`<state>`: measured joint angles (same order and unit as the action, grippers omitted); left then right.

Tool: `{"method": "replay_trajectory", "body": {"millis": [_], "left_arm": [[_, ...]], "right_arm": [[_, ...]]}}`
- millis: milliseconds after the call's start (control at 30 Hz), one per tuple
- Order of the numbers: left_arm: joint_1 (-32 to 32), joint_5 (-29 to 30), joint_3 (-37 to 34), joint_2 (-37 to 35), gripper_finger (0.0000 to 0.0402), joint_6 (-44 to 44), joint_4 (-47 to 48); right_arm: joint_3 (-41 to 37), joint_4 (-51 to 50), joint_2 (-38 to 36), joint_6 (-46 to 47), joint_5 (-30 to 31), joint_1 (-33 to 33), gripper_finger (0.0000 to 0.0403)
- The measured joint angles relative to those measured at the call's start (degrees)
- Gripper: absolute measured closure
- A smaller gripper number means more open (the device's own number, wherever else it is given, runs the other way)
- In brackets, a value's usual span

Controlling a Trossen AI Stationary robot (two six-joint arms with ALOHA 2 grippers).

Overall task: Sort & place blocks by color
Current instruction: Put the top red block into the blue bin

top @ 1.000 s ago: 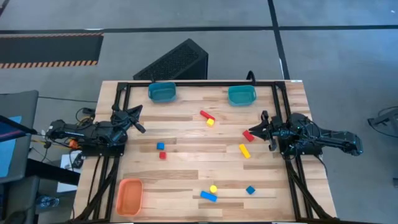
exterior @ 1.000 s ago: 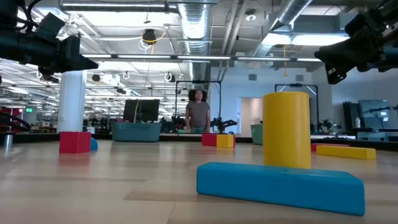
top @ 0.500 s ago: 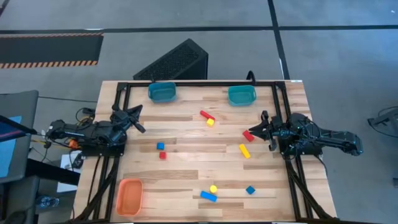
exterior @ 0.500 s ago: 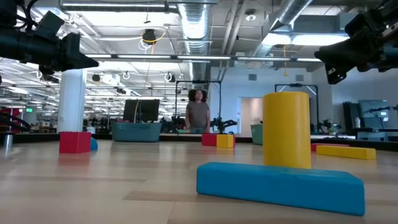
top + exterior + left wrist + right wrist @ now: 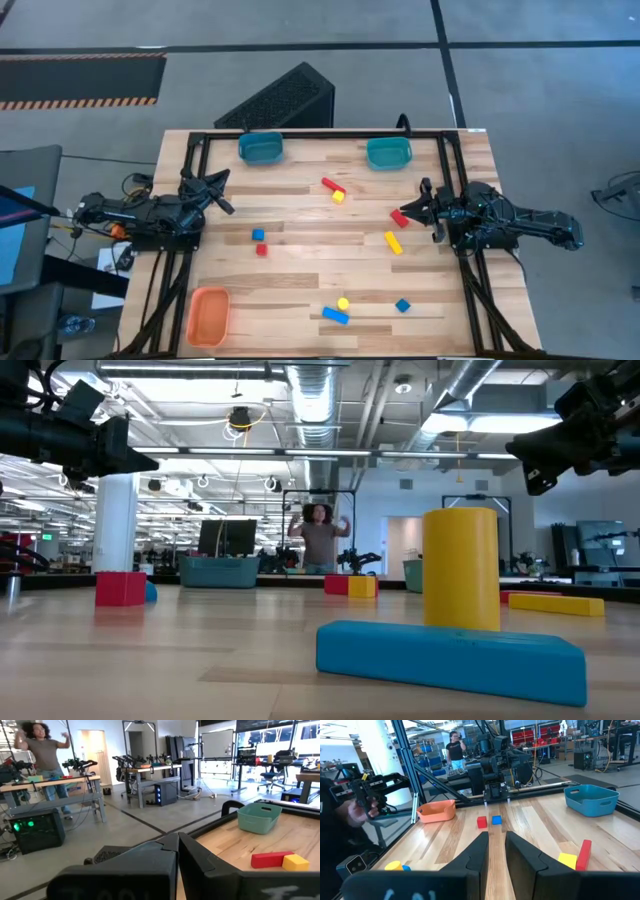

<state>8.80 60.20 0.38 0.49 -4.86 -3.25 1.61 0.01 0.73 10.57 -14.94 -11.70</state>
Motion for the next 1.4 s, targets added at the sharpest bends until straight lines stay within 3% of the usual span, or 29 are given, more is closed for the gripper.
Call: {"method": "replay_trajectory", "body": {"millis": [367,500,667,833,1100,1233,1400], "left_arm": [[0.0,-0.1,0.0,0.0,0.0401,1.2,-0.1],[-0.1,-0.2,0.0,0.0,0.0401,1.6,-3.4],[-2.3,-3.6,0.0,0.0,0.0401,-10.7,-16.2],[-5.5,-6.5,0.0,0.0,0.0401,-15.5,-19.4],[-16.7,-22.1,0.0,0.0,0.0401,-17.4,-22.4],[-23.1,-26.6,0.0,0.3,0.0401,-13.5,-21.9],[-28.4,-30.2,0.0,3.7,0.0401,-9.2,-18.4]], "right_arm": [[0.0,0.0,0.0,-0.3,0.0,0.0,0.0316],[-0.4,3.2,0.0,-12.2,0.2,-0.4,0.0316],[-0.2,13.2,0.0,-16.4,0.4,-0.4,0.0316],[-0.2,12.6,0.0,-16.1,0.4,-0.4,0.0316],[-0.1,11.4,0.0,-7.8,0.4,-0.3,0.0316],[-0.1,13.0,0.0,-8.1,0.9,-0.3,0.0316],[-0.1,12.2,0.8,-11.0,11.8,-0.4,0.0316]]}}
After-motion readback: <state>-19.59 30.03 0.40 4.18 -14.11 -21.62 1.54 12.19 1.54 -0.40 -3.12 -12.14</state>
